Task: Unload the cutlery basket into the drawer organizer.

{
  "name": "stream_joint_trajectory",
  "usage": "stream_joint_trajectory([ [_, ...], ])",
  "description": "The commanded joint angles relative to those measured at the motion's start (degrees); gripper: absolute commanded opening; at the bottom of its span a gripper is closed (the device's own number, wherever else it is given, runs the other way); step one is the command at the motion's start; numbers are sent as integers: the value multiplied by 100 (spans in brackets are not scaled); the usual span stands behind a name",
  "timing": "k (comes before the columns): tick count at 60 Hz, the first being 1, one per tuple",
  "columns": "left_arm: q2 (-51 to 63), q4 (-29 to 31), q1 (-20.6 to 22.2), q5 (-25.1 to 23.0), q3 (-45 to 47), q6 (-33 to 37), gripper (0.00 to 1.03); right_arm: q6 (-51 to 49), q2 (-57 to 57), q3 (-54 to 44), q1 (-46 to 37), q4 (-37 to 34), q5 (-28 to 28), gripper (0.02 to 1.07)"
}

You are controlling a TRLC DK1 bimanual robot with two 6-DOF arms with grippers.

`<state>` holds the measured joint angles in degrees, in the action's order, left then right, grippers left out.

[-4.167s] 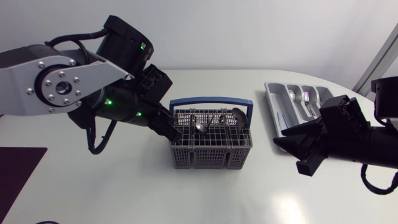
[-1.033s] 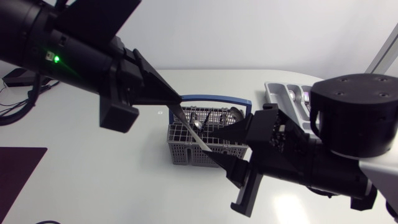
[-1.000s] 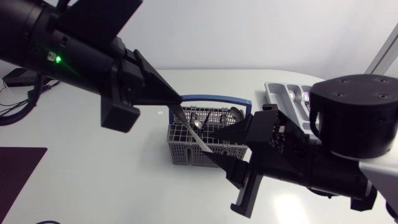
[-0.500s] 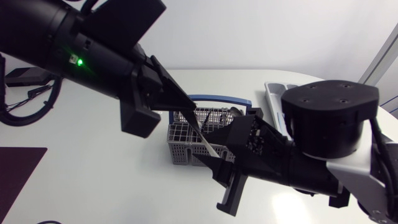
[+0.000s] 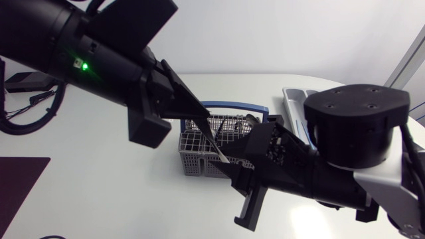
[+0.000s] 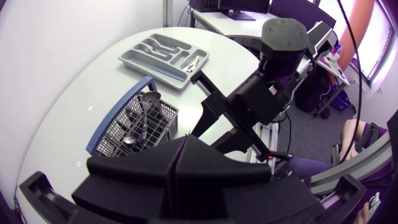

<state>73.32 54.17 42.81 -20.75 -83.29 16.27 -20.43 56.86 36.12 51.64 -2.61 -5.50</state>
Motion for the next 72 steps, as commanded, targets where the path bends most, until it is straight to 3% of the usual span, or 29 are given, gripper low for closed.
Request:
stream_joint_trajectory([
  [1,16,-30,-27,-16,-126,-54,3,-32,-96,150,-48,-134,31,26],
  [11,16,-30,-62,-16,-100,-1,3,-40,-175,167,-92,-257,31,20],
  [18,16,-47,-62,-16,-109,16,3,-58,-219,203,-110,-407,31,7],
  [29,16,-82,-62,-8,-126,16,7,-49,-219,229,-75,-574,22,7],
  [31,16,-91,-71,-8,-144,8,12,-49,-210,229,-57,-591,22,7],
  [34,25,-117,-132,1,-197,-10,42,-49,-210,229,-48,-618,14,7],
  [36,25,-135,-132,1,-223,-19,55,-49,-210,229,-31,-662,14,7],
  [38,16,-214,-194,1,-293,-107,78,-49,-202,238,-5,-714,22,7],
  [42,-90,-443,-317,-8,-373,-300,99,-40,-202,229,4,-811,22,7],
  [48,-327,-979,-528,-8,-320,-608,99,-32,-202,141,-13,-855,75,7],
  [57,-371,-1146,-844,238,-302,-713,99,-32,-527,53,-268,-1092,163,7],
  [72,-485,-1436,-1090,1091,67,-740,99,-190,-1766,44,-2105,-1883,-294,7],
])
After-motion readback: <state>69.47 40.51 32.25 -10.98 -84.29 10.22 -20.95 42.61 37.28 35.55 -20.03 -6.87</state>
